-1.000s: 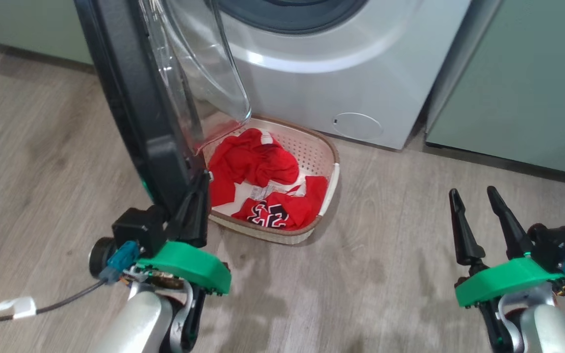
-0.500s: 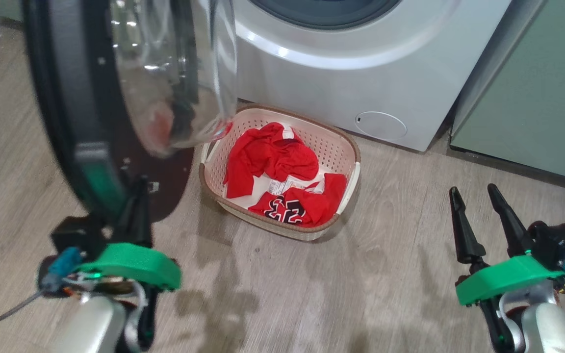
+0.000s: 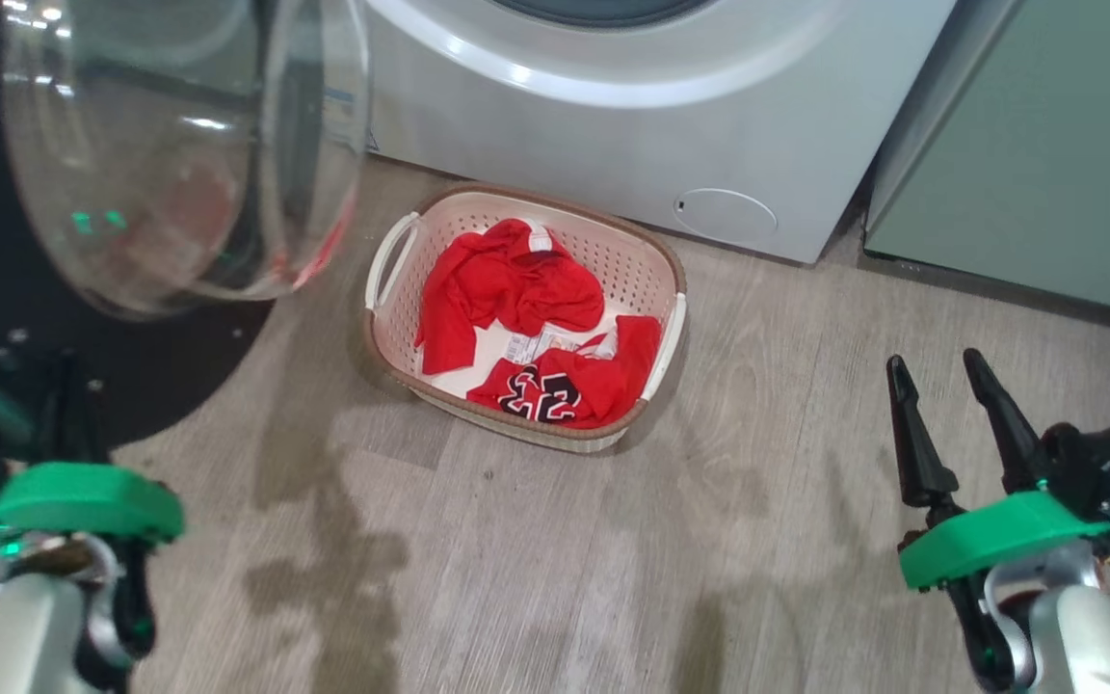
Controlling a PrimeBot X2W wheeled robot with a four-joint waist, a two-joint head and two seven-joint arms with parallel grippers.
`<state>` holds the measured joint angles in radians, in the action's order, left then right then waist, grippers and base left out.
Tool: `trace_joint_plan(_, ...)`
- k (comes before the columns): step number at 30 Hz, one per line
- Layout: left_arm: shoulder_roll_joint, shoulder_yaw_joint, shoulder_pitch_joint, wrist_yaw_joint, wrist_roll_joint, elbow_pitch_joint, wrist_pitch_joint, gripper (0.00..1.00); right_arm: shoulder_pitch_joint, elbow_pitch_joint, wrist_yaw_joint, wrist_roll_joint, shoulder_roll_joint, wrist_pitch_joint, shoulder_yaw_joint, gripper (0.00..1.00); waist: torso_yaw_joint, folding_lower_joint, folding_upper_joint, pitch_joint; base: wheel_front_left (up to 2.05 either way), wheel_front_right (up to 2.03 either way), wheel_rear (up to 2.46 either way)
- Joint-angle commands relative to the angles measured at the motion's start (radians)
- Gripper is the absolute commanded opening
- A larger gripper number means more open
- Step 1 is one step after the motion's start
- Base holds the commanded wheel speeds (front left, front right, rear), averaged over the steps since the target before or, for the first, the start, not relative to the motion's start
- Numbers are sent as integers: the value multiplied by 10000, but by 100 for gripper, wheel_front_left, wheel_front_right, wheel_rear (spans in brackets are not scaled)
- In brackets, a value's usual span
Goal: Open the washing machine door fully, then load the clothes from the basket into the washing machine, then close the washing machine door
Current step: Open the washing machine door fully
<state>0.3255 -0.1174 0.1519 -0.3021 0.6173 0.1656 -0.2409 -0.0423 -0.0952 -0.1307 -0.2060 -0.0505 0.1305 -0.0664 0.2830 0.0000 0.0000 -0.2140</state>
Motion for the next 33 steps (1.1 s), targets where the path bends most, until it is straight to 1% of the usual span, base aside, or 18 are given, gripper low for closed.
trace_joint_plan(1, 492, 652, 533, 18, 40, -132, -157, 0, -419, 410, 0, 107, 3, -18, 191, 100, -64, 0, 0, -79, 0, 0, 0)
trace_joint_plan(8, 647, 2040, 1112, 494, 68, 622, -203, 0, -531, 645, 0, 239, 3, -149, 88, 100, -215, 0, 0, -406, 0, 0, 0)
trace_joint_plan(12, 665, 2925, 1500, 919, -130, 1092, -205, 0, -599, 802, 0, 344, 3, -238, 18, 100, -282, 0, 0, -624, 0, 0, 0)
trace_joint_plan(18, 837, 4143, 2093, 1593, -557, 2041, -207, 0, -693, 1054, 0, 463, 3, -340, -66, 100, -421, 0, 0, -947, 0, 0, 0)
trace_joint_plan(19, 837, 4143, 2093, 1593, -557, 2041, -207, 0, -693, 1054, 0, 463, 3, -340, -66, 100, -421, 0, 0, -947, 0, 0, 0)
trace_joint_plan(26, 1139, 5278, 2883, 2355, -1042, 3220, -207, 0, -752, 1233, 0, 498, 3, -385, -127, 100, -545, 0, 0, -1142, 0, 0, 0)
trace_joint_plan(29, 1245, 5589, 3155, 2544, -1341, 3675, -207, 0, -763, 1235, 0, 485, 3, -374, -131, 100, -606, 0, 0, -1137, 0, 0, 0)
trace_joint_plan(33, 1305, 6059, 3389, 2649, -1682, 4060, -208, 0, -765, 1185, 0, 434, 3, -330, -99, 100, -696, 0, 0, -1087, 0, 0, 0)
